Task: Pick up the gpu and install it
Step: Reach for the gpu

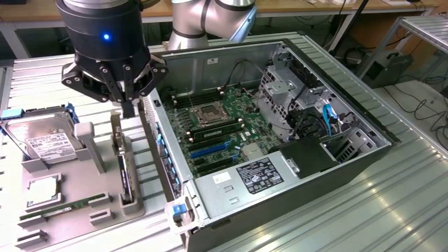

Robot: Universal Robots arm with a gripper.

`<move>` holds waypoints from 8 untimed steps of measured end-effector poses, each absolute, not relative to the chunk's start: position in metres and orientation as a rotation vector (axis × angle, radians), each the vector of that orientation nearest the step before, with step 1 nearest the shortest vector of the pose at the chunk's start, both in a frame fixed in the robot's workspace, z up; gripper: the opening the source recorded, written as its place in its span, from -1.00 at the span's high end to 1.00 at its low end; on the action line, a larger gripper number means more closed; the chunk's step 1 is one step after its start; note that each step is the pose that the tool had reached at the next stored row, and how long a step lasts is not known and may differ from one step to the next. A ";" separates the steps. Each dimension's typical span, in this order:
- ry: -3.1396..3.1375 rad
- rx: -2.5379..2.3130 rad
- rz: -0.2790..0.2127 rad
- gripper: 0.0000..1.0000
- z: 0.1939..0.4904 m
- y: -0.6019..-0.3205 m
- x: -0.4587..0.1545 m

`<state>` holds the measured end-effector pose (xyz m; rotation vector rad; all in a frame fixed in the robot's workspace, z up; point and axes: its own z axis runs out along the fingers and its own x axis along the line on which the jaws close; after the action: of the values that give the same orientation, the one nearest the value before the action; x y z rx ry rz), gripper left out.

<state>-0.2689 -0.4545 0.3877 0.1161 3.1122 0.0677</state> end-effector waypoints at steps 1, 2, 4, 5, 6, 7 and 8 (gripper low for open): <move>3.112 0.116 0.068 0.79 0.388 -0.456 -0.269; 3.112 0.116 0.068 0.79 0.388 -0.457 -0.269; 3.112 0.116 0.068 0.79 0.387 -0.459 -0.270; 3.112 0.116 0.068 0.79 0.387 -0.460 -0.270; 3.112 0.115 0.068 0.79 0.387 -0.461 -0.270; 3.112 0.115 0.068 0.79 0.387 -0.461 -0.270; 3.112 0.115 0.068 0.79 0.387 -0.462 -0.270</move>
<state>-0.2704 -0.4619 0.3873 0.1153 3.1123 0.0676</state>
